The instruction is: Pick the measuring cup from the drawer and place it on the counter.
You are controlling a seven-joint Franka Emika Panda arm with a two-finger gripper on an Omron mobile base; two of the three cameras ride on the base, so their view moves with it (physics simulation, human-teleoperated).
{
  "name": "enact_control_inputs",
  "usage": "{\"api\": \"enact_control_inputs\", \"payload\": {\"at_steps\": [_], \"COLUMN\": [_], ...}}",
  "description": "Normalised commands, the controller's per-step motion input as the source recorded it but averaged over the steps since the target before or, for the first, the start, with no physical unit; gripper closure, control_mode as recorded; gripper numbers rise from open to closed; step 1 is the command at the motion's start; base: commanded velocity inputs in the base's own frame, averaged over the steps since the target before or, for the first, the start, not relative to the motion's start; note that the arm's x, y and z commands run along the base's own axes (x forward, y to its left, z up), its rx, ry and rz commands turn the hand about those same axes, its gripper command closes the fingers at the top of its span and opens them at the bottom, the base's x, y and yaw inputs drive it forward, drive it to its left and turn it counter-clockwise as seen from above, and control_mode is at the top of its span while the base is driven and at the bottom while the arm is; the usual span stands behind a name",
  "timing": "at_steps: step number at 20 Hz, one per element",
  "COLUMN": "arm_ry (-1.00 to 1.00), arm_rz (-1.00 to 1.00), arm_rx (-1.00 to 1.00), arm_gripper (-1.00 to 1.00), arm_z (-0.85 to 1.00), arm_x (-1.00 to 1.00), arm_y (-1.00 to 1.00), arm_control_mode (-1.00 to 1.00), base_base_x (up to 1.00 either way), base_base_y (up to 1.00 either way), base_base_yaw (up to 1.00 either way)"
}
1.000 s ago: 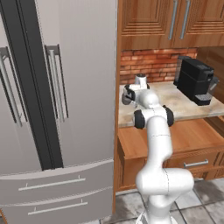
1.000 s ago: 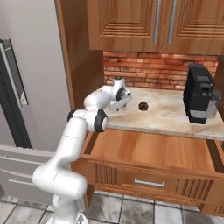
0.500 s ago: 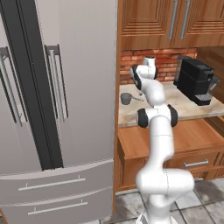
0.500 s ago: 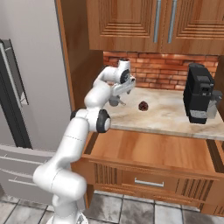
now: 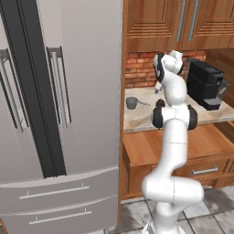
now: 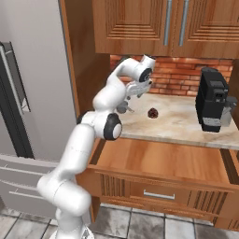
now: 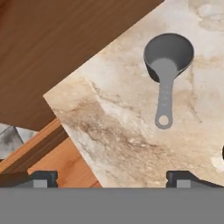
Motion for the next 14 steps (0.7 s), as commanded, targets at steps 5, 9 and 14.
{"api": "enact_control_inputs", "payload": {"at_steps": [5,9,14], "arm_ry": [-0.20,-0.30,-0.36], "arm_rz": [0.00,0.00,0.00], "arm_rx": [0.16,0.03,0.00], "arm_gripper": [-1.00,-1.00,-1.00], "arm_z": [-0.28,-0.48,-0.51], "arm_x": [-1.00,-1.00,-1.00], "arm_y": [0.05,0.25,0.36], "arm_control_mode": [-1.00,-1.00,-1.00], "base_base_x": [0.00,0.00,0.00], "base_base_y": [0.00,0.00,0.00], "base_base_yaw": [0.00,0.00,0.00]}}
